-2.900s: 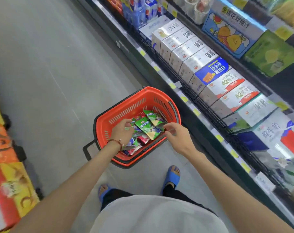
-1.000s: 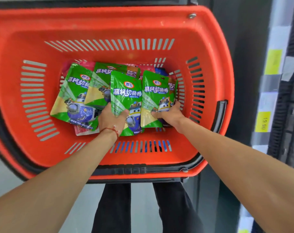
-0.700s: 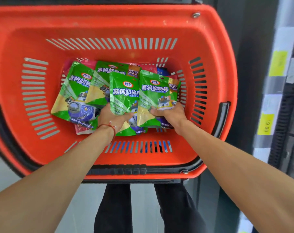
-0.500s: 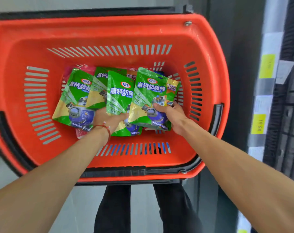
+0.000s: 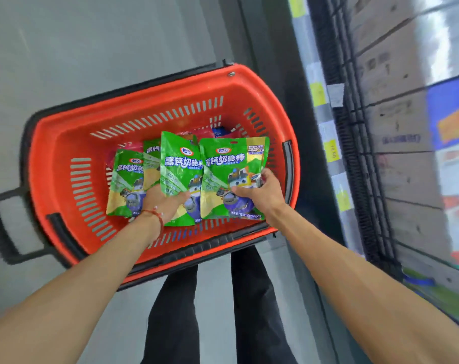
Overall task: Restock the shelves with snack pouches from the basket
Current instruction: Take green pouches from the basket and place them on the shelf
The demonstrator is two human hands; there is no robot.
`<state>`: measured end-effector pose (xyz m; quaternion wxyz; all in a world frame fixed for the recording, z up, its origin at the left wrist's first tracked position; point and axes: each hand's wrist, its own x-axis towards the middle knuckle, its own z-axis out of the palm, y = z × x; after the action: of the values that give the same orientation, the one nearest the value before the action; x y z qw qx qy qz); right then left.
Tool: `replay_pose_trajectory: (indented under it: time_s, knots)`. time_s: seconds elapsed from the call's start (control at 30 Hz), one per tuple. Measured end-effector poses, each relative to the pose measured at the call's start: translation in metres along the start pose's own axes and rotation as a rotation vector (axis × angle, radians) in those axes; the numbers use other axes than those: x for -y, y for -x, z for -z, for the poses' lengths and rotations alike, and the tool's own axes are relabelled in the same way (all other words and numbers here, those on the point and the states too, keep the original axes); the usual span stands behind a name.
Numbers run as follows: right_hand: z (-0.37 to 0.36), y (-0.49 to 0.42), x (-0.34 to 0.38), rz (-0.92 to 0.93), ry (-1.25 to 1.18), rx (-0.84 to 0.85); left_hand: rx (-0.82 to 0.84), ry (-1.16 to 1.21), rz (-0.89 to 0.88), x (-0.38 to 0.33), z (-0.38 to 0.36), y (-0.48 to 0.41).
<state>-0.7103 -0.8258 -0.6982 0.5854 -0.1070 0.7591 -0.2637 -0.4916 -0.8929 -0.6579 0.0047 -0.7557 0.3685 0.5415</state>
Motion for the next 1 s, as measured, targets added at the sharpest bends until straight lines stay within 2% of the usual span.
replay_pose_trajectory:
  time_s: [0.23,0.47,0.73,1.0]
  knots:
    - [0.025,0.126,0.005,0.183,-0.19,-0.233,0.068,-0.07,-0.152,-0.032,0.038,0.103]
    - [0.085,0.246,0.0,0.306,-0.403,-0.437,0.193,-0.147,-0.392,-0.071,0.03,0.206]
    - [0.171,0.362,-0.047,0.394,-0.537,-0.689,0.335,-0.2,-0.718,-0.092,-0.03,0.325]
    - [0.26,0.43,-0.123,0.396,-0.516,-0.854,0.439,-0.199,-0.843,-0.085,-0.126,0.397]
